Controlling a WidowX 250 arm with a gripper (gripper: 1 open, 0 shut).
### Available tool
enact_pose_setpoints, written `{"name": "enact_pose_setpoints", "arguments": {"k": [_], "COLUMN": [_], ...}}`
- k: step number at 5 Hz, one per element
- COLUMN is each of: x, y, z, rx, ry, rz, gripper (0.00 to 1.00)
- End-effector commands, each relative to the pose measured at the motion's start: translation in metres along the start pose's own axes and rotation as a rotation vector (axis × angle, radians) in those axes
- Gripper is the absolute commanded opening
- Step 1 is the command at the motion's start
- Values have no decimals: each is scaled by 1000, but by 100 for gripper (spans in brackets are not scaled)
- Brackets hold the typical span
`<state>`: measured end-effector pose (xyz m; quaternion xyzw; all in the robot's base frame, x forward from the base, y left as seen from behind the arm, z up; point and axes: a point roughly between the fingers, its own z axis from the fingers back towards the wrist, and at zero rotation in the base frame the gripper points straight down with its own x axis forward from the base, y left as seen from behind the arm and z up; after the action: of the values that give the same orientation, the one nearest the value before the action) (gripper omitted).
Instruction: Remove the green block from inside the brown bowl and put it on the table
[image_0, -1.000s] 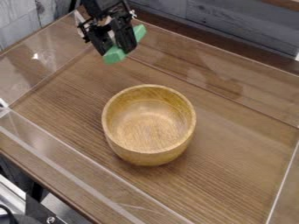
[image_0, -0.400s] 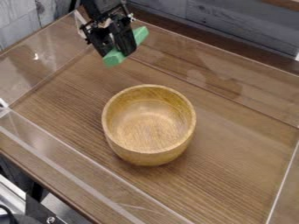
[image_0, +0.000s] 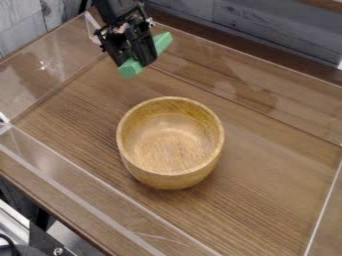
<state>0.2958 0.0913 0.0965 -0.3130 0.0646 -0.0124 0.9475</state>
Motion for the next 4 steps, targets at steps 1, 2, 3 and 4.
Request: {"name": "enact_pose_setpoints", "arguments": {"k": [1,2,3,4], "x": [4,7,10,13], "y": [-7,-2,2,6], "z": [14,13,12,11], "rx": [25,19,12,4], "ry": [-32,-31,-29,-27], "rz": [-59,-64,-68,-69], "gripper": [0,0,0,0]}}
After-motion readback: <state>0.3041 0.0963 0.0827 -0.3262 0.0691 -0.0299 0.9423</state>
